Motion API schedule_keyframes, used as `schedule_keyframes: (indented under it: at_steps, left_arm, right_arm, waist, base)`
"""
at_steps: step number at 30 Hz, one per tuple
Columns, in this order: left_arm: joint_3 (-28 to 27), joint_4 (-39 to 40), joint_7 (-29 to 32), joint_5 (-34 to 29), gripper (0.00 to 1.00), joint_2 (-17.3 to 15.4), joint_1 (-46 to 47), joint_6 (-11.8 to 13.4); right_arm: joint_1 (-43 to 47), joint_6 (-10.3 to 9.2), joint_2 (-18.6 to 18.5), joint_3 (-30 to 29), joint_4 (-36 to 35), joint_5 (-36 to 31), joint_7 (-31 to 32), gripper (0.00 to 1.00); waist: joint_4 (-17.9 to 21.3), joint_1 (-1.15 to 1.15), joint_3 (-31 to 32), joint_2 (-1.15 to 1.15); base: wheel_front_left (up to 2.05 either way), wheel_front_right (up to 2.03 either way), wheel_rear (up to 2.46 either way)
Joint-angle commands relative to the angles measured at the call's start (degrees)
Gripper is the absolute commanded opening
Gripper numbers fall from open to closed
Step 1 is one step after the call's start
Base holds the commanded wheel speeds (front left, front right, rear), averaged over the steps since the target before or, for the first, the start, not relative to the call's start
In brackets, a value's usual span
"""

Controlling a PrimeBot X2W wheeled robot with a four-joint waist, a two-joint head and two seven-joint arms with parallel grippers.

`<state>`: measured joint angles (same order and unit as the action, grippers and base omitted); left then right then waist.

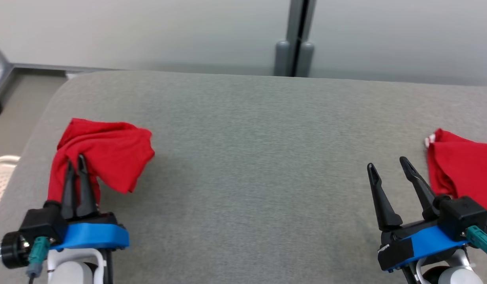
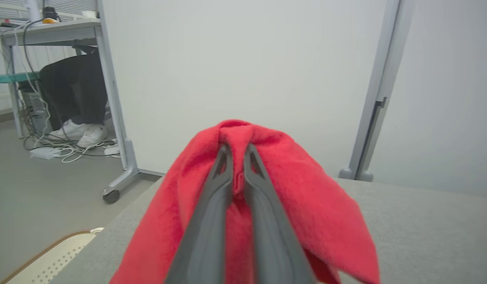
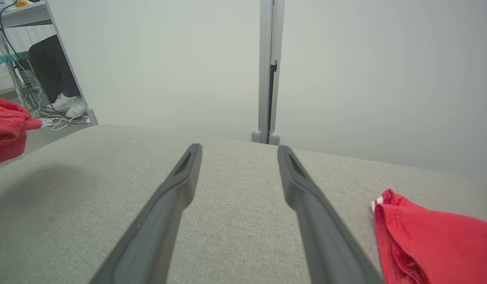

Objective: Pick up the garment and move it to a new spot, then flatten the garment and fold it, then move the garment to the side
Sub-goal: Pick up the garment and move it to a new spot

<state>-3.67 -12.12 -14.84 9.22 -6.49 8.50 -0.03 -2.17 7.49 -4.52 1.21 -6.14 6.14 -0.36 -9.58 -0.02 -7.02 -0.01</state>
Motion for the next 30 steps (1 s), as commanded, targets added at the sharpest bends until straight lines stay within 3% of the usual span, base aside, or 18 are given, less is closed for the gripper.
schedule_keyframes:
  at_steps: [1,7,13,17,21,22,23,24,30]
  left_arm:
    - [1.18,1.95,0.68,-0.29,0.0,0.54,-0.81,-0.37]
    - [8.08,5.03,3.74,0.02,0.0,2.06,-0.34,-3.31]
    - [20.94,0.24,5.24,0.61,0.0,3.27,4.15,-5.96]
    - [26.29,-3.82,5.6,2.41,0.0,3.38,3.83,-6.34]
    - [28.92,-8.2,5.64,3.47,0.0,3.43,3.25,-5.96]
    - [29.24,-8.98,5.36,3.78,0.29,3.46,3.37,-5.84]
    - [29.66,-9.52,4.86,3.65,0.73,3.46,3.67,-5.77]
    - [29.99,-9.82,4.46,3.6,1.0,3.47,4.02,-5.76]
    - [29.76,-5.9,1.23,2.53,1.0,2.81,4.49,-4.5]
  right_arm:
    - [0.69,0.01,0.29,0.02,0.16,0.34,-0.38,1.0]
    - [0.68,0.01,0.87,-0.19,0.19,0.59,-0.77,1.0]
    - [0.64,0.01,1.42,-0.84,1.36,1.98,-2.28,1.0]
    - [0.29,0.01,1.59,-0.67,2.12,2.63,-3.17,1.0]
    - [0.23,0.01,1.62,-1.29,2.86,3.77,-4.32,1.0]
    - [0.26,0.01,1.63,-1.33,3.1,4.03,-4.44,1.0]
    - [0.3,0.01,1.64,-1.46,3.33,4.37,-4.72,1.0]
    - [0.23,0.01,1.65,-1.47,3.53,4.37,-4.86,1.0]
    - [-0.34,0.01,1.62,-1.56,4.05,3.52,-4.56,1.0]
  waist:
    - [2.89,0.02,1.47,0.01]
    - [9.78,0.02,-0.56,0.01]
    - [17.8,0.02,-3.63,0.01]
    - [21.51,0.02,-5.13,0.01]
    - [22.45,0.02,-6.68,0.01]
    - [22.34,0.02,-6.94,0.01]
    - [22.01,0.02,-7.12,0.01]
    - [21.63,0.02,-7.2,0.01]
    - [17.61,0.02,-5.67,0.01]
  base:
    - [0.0,0.0,0.0]
    - [0.0,0.0,0.0]
    - [0.0,0.0,0.0]
    - [0.0,0.0,0.0]
    - [0.0,0.0,0.0]
    - [0.0,0.0,0.0]
    - [0.0,0.0,0.0]
    - [0.0,0.0,0.0]
    - [0.0,0.0,0.0]
